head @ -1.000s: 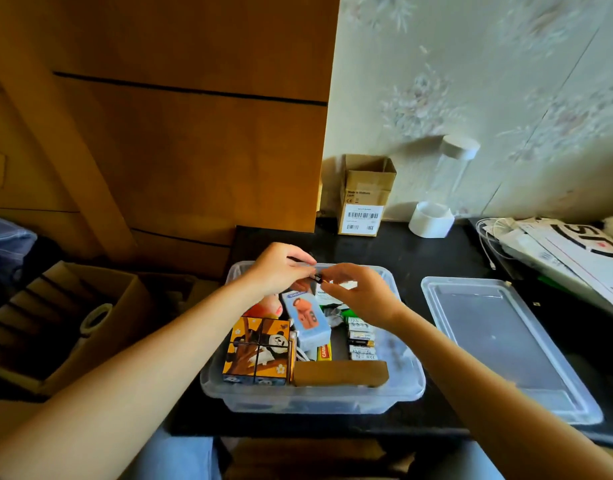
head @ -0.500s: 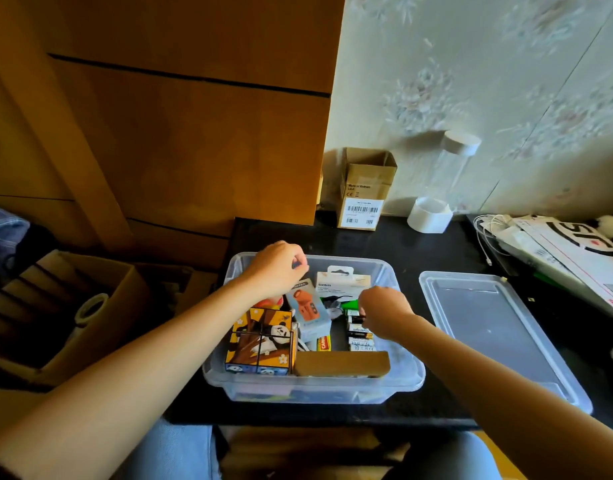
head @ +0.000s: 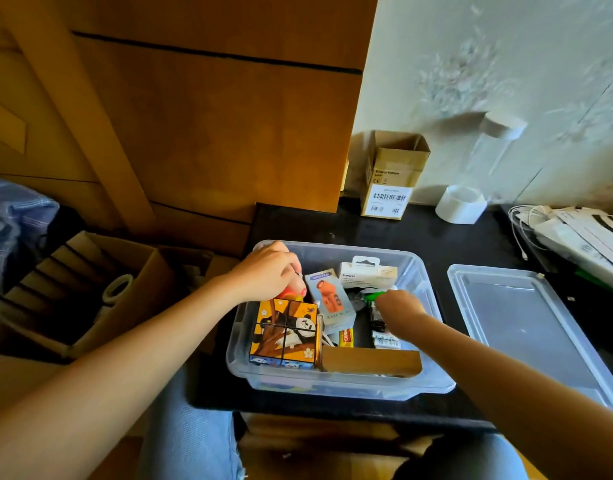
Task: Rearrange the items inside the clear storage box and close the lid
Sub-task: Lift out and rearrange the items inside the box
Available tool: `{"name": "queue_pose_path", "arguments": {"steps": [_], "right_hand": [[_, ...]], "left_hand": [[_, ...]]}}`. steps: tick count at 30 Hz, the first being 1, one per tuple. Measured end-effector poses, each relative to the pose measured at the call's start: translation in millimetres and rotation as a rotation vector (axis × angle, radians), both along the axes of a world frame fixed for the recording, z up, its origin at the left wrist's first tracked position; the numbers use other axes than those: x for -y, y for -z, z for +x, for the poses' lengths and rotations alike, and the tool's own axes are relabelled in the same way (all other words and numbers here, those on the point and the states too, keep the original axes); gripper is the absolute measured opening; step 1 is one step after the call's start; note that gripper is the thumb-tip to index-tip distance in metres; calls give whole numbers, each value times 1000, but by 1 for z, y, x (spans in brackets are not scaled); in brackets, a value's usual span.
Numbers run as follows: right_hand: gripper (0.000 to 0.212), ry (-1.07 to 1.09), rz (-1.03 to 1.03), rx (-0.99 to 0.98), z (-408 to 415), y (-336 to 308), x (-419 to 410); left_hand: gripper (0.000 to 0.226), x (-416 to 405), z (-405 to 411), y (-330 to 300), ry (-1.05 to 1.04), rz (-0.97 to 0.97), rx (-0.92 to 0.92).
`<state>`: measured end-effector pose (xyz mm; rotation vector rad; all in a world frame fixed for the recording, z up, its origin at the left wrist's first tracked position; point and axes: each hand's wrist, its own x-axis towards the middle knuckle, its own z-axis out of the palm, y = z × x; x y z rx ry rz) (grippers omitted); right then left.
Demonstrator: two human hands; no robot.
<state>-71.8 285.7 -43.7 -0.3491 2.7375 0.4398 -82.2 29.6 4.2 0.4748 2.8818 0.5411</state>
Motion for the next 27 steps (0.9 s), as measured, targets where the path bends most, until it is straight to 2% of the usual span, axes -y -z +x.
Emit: {"name": "queue_pose_path", "arguments": {"steps": [7,21,23,27], "right_hand": [[22,45,-52,14,0,6,0],[23,109,-152,41,4,0,2],[21,120,-235,42,2,-5,4],[24,160,-582,66,-1,-19,16]], "left_hand": [[30,5,0,2,20,22,57],[46,-6,-5,-4,-1,-141,163],[48,-8,-6,-4,6,-171,177],[59,-15,-9,-1,-8,-178,216]]}}
